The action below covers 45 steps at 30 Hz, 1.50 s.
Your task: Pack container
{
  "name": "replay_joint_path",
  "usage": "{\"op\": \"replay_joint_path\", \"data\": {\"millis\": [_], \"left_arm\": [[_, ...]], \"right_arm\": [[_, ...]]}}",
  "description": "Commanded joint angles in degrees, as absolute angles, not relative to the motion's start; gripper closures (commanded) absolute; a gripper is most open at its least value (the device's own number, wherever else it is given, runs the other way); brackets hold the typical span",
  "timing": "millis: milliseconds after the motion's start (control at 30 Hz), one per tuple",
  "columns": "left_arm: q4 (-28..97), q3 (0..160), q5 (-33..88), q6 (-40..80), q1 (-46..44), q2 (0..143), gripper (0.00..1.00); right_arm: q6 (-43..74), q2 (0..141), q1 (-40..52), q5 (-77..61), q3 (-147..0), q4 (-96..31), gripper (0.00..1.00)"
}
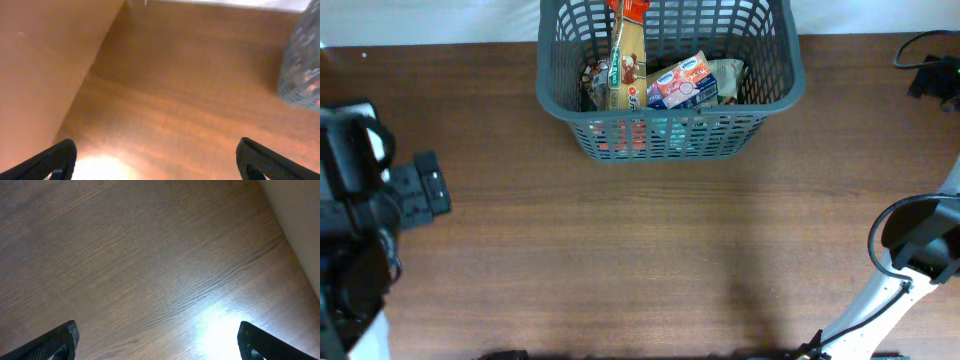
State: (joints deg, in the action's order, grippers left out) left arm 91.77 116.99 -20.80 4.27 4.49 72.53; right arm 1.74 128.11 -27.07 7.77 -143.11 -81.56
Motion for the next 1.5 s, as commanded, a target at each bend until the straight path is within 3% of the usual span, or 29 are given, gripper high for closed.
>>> {"op": "replay_joint_path", "data": {"millis": [0,233,633,1033,1467], "left_arm": [[88.05,105.14,-19.11,6.85,6.48,66.02,0.03],[75.02,80.99,-9.06,6.83,8.43,56.38,0.03],[61.34,60.14,0.89,6.83,8.43,54.76,0.03],[54.22,57.36,3.22,6.83,8.43,54.94,0.02],[54.26,57.36,1.54,6.81,8.43,54.94,0.01]], "right_arm": [[2.44,127.90,-27.03,7.70,-143.02,-81.43,0.01],[2.42,127.90,-27.03,7.70,-143.02,-81.43,0.01],[2.46,127.90,-27.03,7.64,-143.02,-80.93,0.01],[2.22,124.73,-27.03,-9.56,-144.20,-84.68,0.01],[-1.45,102.13,-26.89,-11.00,-142.50,-97.32,0.01]]}}
